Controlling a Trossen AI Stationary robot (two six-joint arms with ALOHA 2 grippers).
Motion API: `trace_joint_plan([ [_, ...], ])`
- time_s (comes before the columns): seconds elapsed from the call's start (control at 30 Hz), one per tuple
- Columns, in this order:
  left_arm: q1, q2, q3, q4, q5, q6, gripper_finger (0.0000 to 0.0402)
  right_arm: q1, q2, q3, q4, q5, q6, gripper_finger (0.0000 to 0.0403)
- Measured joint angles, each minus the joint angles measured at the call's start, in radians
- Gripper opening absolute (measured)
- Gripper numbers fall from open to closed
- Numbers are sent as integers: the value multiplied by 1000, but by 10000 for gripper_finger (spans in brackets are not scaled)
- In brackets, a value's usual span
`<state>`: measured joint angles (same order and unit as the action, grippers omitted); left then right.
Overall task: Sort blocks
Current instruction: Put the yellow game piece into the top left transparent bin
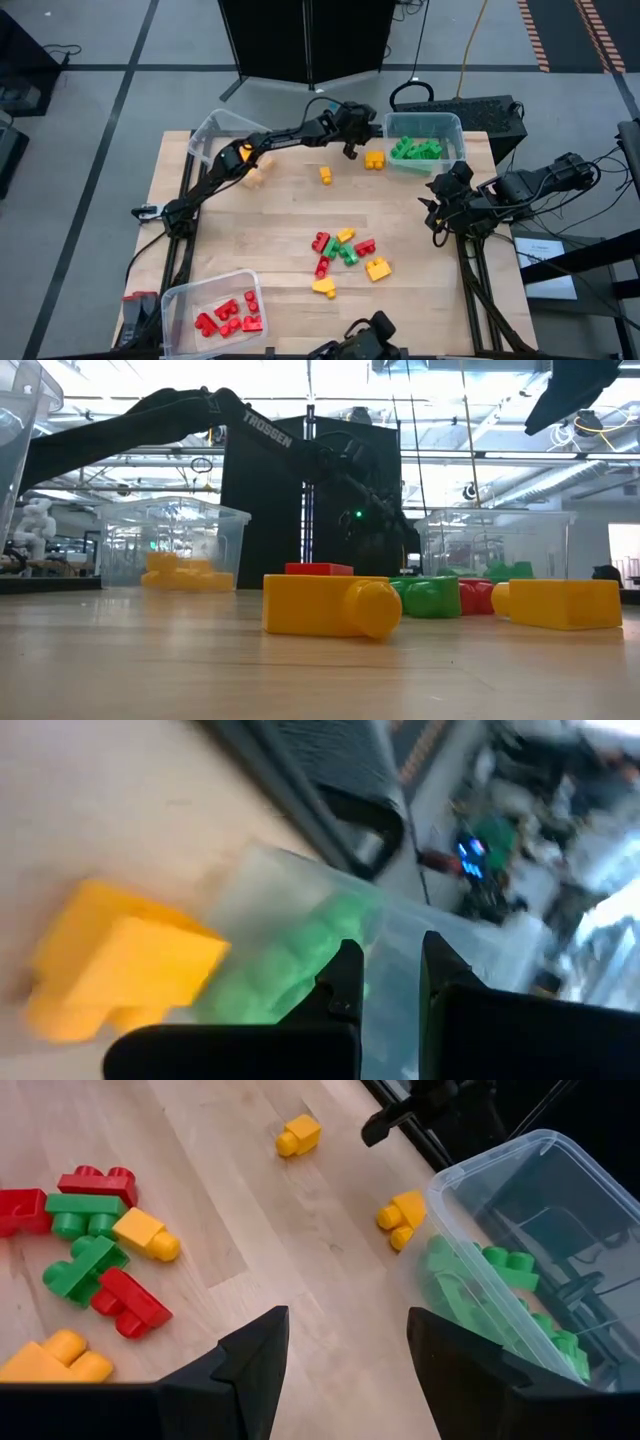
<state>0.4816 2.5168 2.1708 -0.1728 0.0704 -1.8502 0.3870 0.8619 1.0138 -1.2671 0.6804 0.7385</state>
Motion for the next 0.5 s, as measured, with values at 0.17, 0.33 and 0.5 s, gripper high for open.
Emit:
trace_joint_plan([
  [0.17,-1,3,-1,-144,-22,-162,0,0,0,0,0,0,-10,201],
  [0.33,-24,2,-1,-191,-37,-295,0,0,0,0,1,0,-9,201],
  [0.5,-37,1,-1,-269,-159,-345,0,0,0,0,6,-1,-5,201],
])
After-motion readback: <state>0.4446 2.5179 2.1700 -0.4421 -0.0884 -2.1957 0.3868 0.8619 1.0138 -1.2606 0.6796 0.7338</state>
